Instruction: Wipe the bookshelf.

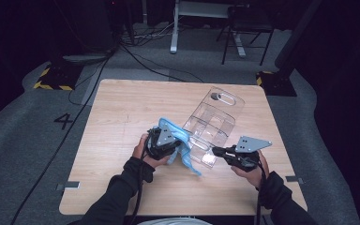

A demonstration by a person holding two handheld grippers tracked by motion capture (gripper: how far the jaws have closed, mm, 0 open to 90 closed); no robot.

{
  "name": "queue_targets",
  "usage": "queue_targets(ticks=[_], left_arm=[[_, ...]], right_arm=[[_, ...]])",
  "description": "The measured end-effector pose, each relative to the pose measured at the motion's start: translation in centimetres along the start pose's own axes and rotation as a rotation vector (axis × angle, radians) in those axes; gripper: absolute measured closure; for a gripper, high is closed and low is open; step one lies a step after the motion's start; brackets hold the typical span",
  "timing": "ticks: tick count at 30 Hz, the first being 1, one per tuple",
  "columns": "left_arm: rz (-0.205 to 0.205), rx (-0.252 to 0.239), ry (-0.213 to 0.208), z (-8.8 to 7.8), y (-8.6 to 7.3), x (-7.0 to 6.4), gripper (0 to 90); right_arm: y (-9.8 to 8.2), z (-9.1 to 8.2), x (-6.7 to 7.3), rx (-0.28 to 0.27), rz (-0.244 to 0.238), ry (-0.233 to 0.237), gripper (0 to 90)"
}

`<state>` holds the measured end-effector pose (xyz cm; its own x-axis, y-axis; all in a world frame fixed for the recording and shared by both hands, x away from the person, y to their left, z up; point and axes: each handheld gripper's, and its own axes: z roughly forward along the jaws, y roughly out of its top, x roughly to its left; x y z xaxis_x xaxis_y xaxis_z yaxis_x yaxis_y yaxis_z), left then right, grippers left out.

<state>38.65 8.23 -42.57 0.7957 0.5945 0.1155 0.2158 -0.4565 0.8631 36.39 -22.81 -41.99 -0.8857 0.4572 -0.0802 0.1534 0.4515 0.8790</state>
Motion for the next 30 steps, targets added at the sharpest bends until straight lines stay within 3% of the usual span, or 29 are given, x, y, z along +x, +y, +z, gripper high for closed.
queue_targets(ticks=[5, 11, 12, 14, 16, 19, 22, 27, 30], left_arm=[[-0.044, -0.09, -0.044, -0.8, 1.2, 0.2, 75.9], [0.009, -0.146, -0.123, 0.5, 2.0, -1.9, 75.8], [0.009, -0.146, -0.123, 0.5, 2.0, -1.9, 75.8], [0.001, -0.173, -0.164, 1.0, 1.9, -2.3, 75.9], [0.012, -0.175, -0.192, 1.3, 1.8, -2.6, 75.8], [0.059, -0.146, -0.21, 2.2, 1.7, -3.8, 75.9], [0.114, -0.088, -0.21, 3.5, 1.4, -5.3, 75.9], [0.095, -0.083, -0.218, 4.0, 1.1, -5.7, 75.6], [0.117, -0.062, -0.211, 4.2, 0.8, -5.8, 75.6]], right_arm=[[0.0, 0.0, 0.0, 0.003, 0.003, 0.0, 86.6], [0.0, 0.0, -0.1, 0.002, 0.007, -0.001, 86.5], [0.0, 0.0, -0.1, 0.002, 0.007, -0.001, 86.5], [0.0, 0.1, -0.1, 0.003, 0.007, -0.004, 86.5], [0.0, 0.1, -0.1, 0.003, 0.007, -0.007, 86.5], [0.0, 0.1, -0.1, 0.004, 0.006, -0.007, 86.5], [0.0, 0.1, -0.1, 0.005, 0.006, -0.009, 86.5], [-0.1, 0.1, -0.1, 0.007, 0.005, -0.013, 86.6], [-0.1, 0.1, 0.0, 0.009, 0.004, -0.015, 86.6]])
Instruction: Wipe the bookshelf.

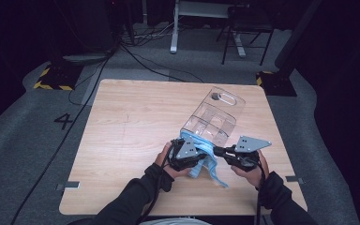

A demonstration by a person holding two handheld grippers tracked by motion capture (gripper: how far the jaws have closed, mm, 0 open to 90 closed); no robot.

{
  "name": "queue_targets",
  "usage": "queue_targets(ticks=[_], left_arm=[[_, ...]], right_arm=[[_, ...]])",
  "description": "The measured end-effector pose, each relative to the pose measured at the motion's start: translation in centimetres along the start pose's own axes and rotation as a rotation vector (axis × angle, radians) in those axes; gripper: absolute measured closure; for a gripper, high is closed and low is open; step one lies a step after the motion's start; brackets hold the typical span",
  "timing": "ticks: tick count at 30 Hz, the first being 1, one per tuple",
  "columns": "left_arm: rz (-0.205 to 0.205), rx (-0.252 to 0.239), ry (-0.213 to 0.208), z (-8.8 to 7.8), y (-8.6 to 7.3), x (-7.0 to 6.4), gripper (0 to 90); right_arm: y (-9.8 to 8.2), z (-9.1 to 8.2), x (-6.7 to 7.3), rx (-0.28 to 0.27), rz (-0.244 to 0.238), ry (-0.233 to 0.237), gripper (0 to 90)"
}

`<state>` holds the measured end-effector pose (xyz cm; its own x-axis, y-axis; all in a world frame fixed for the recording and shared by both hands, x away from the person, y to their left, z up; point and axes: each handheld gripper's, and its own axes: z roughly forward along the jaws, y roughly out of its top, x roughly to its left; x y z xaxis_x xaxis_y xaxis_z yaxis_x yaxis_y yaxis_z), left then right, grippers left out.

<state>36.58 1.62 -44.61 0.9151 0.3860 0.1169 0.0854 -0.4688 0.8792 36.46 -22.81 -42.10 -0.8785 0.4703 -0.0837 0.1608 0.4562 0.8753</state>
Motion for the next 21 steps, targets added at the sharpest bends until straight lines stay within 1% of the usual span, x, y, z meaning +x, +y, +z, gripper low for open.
queue_targets(ticks=[2, 3, 4, 6, 7, 8, 10, 12, 13, 16, 18, 19, 21], left_arm=[[0.018, 0.035, 0.0, 0.3, -0.3, 0.0, 75.6], [0.036, 0.069, 0.006, 0.6, -0.6, -0.1, 75.6], [0.043, 0.096, 0.009, 0.8, -1.0, -0.1, 75.5], [0.046, 0.137, 0.012, 1.4, -1.6, -0.1, 75.4], [0.041, 0.145, 0.006, 1.6, -1.8, -0.1, 75.4], [0.049, 0.154, 0.003, 1.7, -1.9, 0.0, 75.4], [0.048, 0.188, -0.005, 1.8, -2.2, 0.3, 75.3], [0.036, 0.207, -0.01, 1.8, -2.5, 0.6, 75.1], [0.036, 0.22, -0.004, 1.7, -2.6, 0.9, 75.0], [0.014, 0.233, -0.005, 1.3, -3.1, 1.8, 74.8], [0.006, 0.243, 0.016, 0.8, -3.2, 2.4, 74.7], [0.006, 0.243, 0.016, 0.8, -3.2, 2.4, 74.5], [-0.001, 0.257, 0.057, 0.1, -3.4, 2.9, 74.2]], right_arm=[[0.0, 0.0, 0.0, 0.0, 0.001, 0.0, 86.6], [0.0, 0.0, 0.0, 0.001, -0.001, -0.001, 86.6], [0.0, 0.0, 0.1, 0.005, -0.006, -0.004, 86.5], [0.1, 0.0, 0.2, 0.005, -0.009, -0.007, 86.5], [0.1, 0.0, 0.1, 0.005, -0.009, -0.007, 86.5], [0.1, 0.0, 0.1, 0.005, -0.008, -0.006, 86.5], [0.1, 0.0, 0.2, 0.007, -0.009, -0.007, 86.5], [0.1, 0.0, 0.2, 0.007, -0.01, -0.007, 86.5], [0.1, 0.0, 0.2, 0.007, -0.01, -0.007, 86.5], [0.1, 0.0, 0.2, 0.009, -0.011, -0.007, 86.5], [0.1, 0.0, 0.1, 0.009, -0.008, -0.005, 86.5], [0.1, 0.0, 0.1, 0.009, -0.008, -0.005, 86.5], [0.1, 0.0, 0.1, 0.009, -0.007, -0.003, 86.5]])
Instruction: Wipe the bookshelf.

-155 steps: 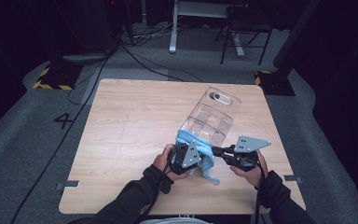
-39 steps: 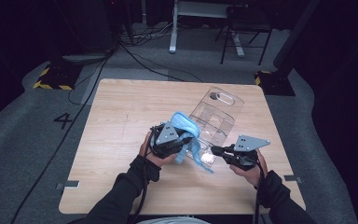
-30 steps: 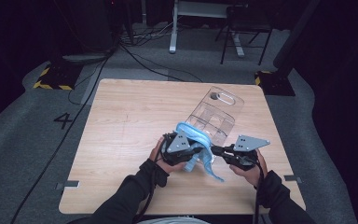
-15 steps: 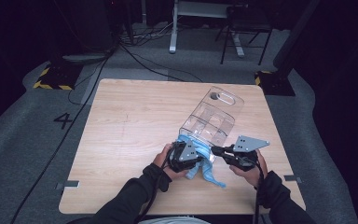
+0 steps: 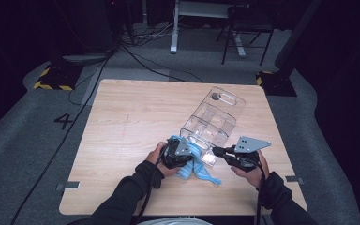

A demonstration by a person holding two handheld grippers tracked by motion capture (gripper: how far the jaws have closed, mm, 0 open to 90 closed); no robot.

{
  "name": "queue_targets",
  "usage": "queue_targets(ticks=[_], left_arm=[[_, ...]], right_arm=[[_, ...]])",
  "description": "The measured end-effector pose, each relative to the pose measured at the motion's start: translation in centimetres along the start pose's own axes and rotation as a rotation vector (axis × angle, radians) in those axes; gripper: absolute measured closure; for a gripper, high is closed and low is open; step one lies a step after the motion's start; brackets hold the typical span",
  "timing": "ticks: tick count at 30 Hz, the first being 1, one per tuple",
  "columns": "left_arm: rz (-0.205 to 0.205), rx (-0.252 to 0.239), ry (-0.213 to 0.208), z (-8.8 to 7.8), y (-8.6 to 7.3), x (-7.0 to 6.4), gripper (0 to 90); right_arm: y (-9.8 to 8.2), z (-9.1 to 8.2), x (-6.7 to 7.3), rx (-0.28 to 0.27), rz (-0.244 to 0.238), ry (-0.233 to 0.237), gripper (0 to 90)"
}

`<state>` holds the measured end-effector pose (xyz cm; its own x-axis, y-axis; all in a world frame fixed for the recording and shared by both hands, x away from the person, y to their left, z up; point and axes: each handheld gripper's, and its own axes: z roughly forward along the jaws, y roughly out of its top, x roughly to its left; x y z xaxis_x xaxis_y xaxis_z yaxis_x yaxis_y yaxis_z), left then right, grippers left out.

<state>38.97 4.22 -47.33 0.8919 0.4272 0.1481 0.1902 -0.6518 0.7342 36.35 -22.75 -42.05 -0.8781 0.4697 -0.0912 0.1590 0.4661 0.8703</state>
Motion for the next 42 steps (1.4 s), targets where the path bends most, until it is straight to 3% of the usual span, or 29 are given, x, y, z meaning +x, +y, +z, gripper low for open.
queue_targets(ticks=[4, 7, 10, 15, 18, 25, 29, 33, 35, 38, 42], left_arm=[[-0.04, 0.005, 0.061, -1.3, -0.6, 1.4, 73.8], [-0.07, -0.023, 0.107, -2.5, -0.7, 2.3, 73.9], [-0.089, -0.097, 0.185, -3.7, -0.6, 2.6, 73.0], [-0.121, -0.19, 0.228, -5.0, 0.4, 2.6, 73.2], [-0.14, -0.251, 0.215, -5.5, 1.0, 2.2, 73.3], [-0.138, -0.304, 0.178, -5.6, 2.2, 0.8, 73.5], [-0.056, -0.281, 0.14, -4.3, 3.2, -1.5, 73.6], [0.02, -0.225, 0.084, -1.9, 3.8, -4.0, 73.7], [0.029, -0.217, 0.081, -1.0, 3.8, -4.5, 73.4], [0.001, -0.219, 0.059, -0.5, 3.4, -4.6, 73.7], [0.022, -0.147, 0.042, 1.5, 2.5, -5.5, 74.0]], right_arm=[[0.0, 0.0, 0.0, 0.001, -0.001, 0.0, 86.5], [0.0, 0.0, 0.0, 0.001, -0.005, -0.002, 86.3], [0.0, 0.0, 0.1, 0.005, -0.007, -0.006, 86.1], [0.1, 0.1, 0.1, 0.007, -0.008, -0.006, 85.9], [0.0, 0.1, 0.0, 0.006, -0.006, -0.007, 85.9], [0.0, 0.1, 0.0, 0.006, 0.001, -0.001, 86.0], [0.0, 0.2, 0.0, 0.01, -0.001, -0.007, 86.0], [0.0, 0.2, 0.1, 0.012, -0.003, -0.011, 85.9], [0.0, 0.2, 0.1, 0.013, -0.004, -0.013, 86.0], [-0.1, 0.2, 0.0, 0.011, 0.001, -0.013, 86.1], [-0.1, 0.2, -0.1, 0.011, 0.004, -0.009, 86.1]])
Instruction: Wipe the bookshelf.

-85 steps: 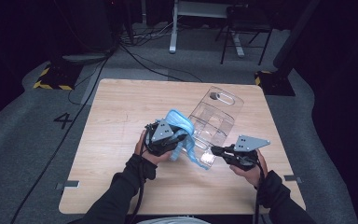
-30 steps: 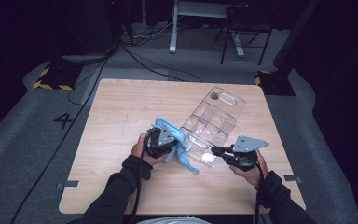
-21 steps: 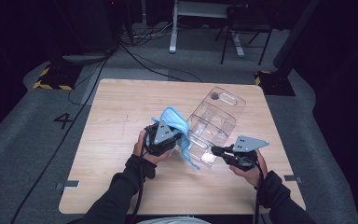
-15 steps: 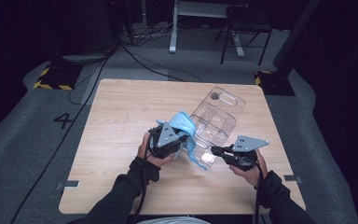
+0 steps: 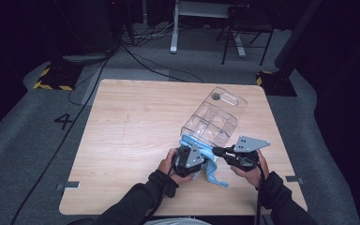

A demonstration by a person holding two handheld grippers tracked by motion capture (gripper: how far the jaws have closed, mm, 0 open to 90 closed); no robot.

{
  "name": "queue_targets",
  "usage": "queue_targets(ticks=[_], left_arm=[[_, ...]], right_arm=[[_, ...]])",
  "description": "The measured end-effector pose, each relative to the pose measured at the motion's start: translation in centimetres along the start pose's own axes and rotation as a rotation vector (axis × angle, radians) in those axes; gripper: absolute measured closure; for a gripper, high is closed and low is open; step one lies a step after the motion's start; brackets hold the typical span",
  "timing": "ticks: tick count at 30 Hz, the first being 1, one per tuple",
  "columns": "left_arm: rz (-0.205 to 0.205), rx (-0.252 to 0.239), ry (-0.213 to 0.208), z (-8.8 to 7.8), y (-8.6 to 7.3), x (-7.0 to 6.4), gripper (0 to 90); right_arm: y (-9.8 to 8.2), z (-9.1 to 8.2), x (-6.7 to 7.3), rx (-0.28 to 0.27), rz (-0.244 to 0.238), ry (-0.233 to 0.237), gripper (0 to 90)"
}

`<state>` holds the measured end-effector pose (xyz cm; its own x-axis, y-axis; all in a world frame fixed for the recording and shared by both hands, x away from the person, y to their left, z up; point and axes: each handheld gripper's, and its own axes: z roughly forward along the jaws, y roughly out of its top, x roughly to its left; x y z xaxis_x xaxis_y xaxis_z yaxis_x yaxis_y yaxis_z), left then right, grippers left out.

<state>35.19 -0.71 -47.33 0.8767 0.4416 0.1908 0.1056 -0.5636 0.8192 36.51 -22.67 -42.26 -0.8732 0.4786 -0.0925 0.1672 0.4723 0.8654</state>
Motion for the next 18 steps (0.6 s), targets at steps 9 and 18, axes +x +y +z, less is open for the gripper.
queue_targets(ticks=[9, 18], left_arm=[[0.002, 0.11, -0.003, 0.7, -1.3, 1.0, 74.4], [-0.047, 0.157, 0.107, -1.8, -2.4, 4.9, 74.5]], right_arm=[[0.0, 0.0, 0.1, 0.008, -0.01, -0.01, 86.1], [0.0, 0.0, 0.1, 0.012, -0.011, -0.007, 86.1]])
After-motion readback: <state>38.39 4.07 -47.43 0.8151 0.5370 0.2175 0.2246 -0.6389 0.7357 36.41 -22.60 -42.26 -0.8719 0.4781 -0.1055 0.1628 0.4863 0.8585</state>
